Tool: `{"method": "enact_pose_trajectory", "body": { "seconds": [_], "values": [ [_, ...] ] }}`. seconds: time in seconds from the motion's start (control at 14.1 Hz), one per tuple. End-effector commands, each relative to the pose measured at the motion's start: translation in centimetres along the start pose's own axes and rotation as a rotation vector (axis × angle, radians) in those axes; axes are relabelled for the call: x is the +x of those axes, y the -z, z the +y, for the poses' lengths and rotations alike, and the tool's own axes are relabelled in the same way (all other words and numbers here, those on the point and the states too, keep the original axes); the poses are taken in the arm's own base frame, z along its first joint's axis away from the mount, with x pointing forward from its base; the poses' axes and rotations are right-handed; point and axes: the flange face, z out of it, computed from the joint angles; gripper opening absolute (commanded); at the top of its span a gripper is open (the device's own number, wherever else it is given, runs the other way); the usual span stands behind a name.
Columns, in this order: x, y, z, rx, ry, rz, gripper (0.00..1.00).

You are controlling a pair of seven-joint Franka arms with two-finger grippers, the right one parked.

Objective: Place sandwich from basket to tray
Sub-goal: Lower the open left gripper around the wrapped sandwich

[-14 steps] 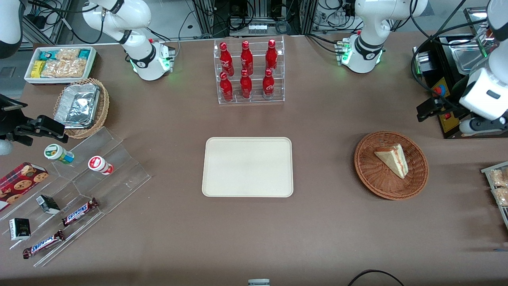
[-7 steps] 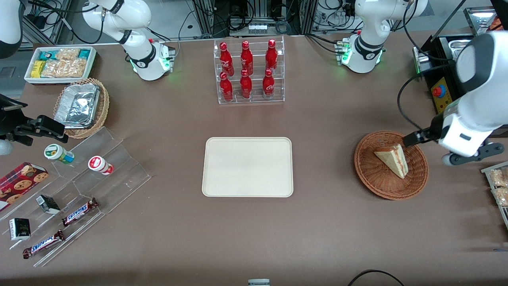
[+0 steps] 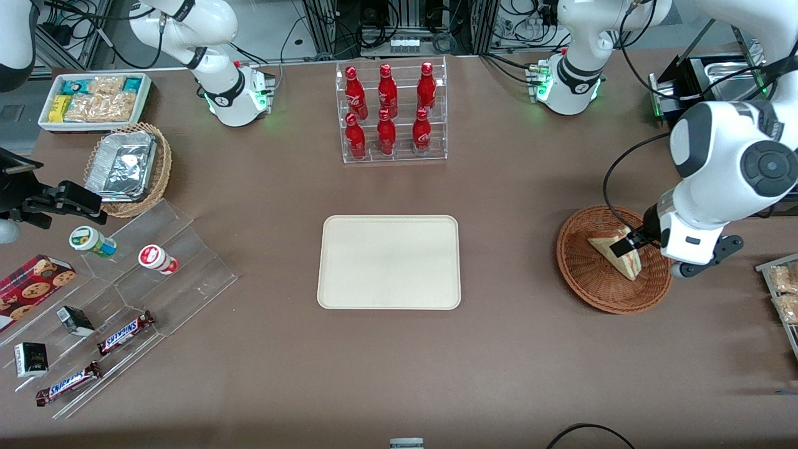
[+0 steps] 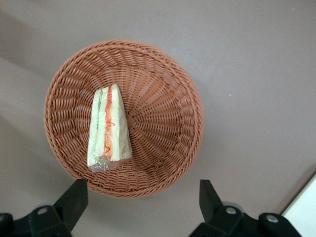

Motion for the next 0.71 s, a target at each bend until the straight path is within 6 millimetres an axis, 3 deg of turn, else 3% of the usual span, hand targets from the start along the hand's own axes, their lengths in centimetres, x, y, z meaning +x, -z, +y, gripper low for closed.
{"method": "enact_pose_trajectory", "body": {
  "seconds": [0.0, 0.21, 0.43, 0.64],
  "values": [
    [0.6, -3.0, 0.0, 0.011, 0.093, 0.004, 1.00],
    [0.3, -6.6, -0.5, 0.014, 0.160, 0.001, 1.00],
    [0.2, -9.5, -2.9, 0.028, 0.204, -0.010, 1.00],
    [0.5, -10.4, -3.5, 0.034, 0.250, -0.014, 1.00]
  ]
}}
